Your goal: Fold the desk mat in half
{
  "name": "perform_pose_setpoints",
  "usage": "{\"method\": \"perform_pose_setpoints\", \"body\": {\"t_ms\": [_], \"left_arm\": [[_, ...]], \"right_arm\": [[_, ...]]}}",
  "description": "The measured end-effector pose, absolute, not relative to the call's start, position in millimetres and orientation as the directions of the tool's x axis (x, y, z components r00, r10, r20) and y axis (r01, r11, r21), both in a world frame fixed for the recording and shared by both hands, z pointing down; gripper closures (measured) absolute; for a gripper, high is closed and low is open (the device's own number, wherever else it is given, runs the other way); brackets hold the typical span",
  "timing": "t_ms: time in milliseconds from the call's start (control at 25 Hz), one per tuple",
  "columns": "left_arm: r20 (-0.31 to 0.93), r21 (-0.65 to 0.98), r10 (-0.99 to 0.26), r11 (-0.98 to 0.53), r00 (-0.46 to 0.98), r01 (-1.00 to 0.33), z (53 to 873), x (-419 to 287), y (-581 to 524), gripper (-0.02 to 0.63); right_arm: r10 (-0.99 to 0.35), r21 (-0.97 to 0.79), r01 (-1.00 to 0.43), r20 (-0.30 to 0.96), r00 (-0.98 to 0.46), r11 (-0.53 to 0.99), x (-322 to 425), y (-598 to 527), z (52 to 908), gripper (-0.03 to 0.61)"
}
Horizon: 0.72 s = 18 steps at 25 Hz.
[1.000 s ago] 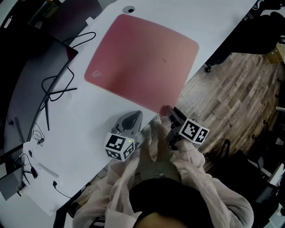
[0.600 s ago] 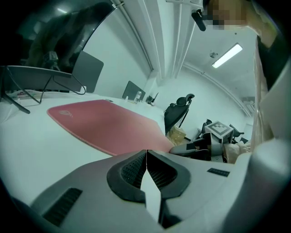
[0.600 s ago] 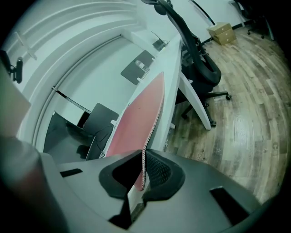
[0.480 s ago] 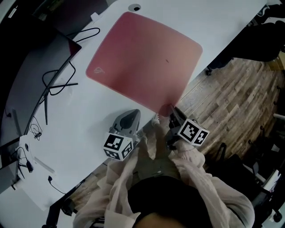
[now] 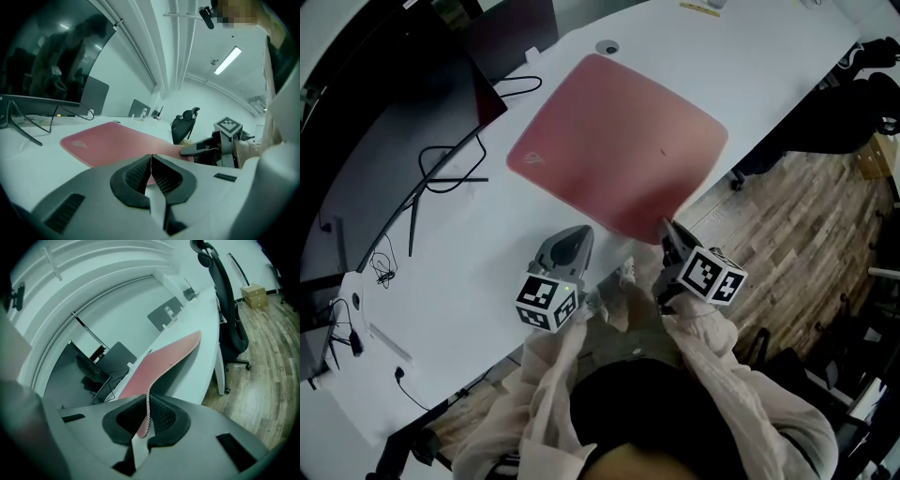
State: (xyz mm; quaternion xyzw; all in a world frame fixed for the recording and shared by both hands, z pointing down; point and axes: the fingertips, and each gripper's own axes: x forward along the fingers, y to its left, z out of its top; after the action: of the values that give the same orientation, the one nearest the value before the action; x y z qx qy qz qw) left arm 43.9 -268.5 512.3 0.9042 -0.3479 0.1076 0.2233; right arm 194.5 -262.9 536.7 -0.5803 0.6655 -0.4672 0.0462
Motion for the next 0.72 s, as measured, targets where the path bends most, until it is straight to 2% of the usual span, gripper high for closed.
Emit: {"method": "perform_pose_setpoints", "body": {"t_ms": [440, 720], "left_arm": [[0.315, 0.279, -0.694, -0.585, 0.648, -0.762, 483, -6, -297, 0.584], [0.303, 0.273, -0.764, -0.504, 0.57, -0.82, 477, -43, -316, 0.584]], "right_arm": [[-0.821, -0.606, -0.788, 0.389, -0.417, 0.113, 147, -323, 485, 0.546], [-0.774, -0.559, -0.791, 0.376, -0.509, 0.248, 103, -370, 476, 0.545]]}}
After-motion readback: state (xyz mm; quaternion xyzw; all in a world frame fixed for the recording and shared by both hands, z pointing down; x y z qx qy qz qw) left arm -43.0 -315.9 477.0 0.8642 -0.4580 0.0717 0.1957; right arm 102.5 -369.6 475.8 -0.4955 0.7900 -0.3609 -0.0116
